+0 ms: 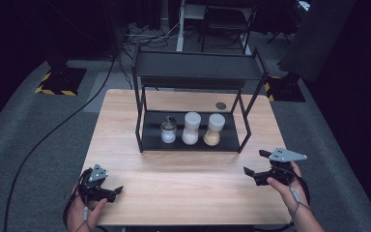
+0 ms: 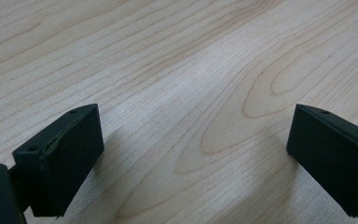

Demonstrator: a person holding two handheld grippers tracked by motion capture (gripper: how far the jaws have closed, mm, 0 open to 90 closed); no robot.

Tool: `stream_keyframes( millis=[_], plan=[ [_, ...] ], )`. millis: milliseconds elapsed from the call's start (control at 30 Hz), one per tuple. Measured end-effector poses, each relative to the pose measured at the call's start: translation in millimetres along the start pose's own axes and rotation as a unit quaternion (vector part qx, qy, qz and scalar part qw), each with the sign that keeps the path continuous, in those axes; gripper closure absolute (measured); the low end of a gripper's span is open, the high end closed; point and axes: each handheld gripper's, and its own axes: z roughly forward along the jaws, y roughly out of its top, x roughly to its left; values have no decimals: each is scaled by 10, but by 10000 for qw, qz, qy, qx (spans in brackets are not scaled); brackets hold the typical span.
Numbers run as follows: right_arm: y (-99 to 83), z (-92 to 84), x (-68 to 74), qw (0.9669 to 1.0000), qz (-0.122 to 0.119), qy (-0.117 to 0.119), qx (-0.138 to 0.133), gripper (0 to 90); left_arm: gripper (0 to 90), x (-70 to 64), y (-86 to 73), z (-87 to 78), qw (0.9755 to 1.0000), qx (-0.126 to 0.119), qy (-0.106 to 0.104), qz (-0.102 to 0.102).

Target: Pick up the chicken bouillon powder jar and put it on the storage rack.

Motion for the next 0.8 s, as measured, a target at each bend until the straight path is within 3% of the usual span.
stream_keyframes(
  millis=[567, 800],
  plan=[
    [-365, 118, -80, 9990, 241, -92, 358, 45, 32, -1, -1, 0, 10000, -2, 1, 0],
    [-451, 151, -82, 9988, 163, -95, 450, 44, 32, 0, 0, 0, 10000, 0, 0, 1]
  ],
)
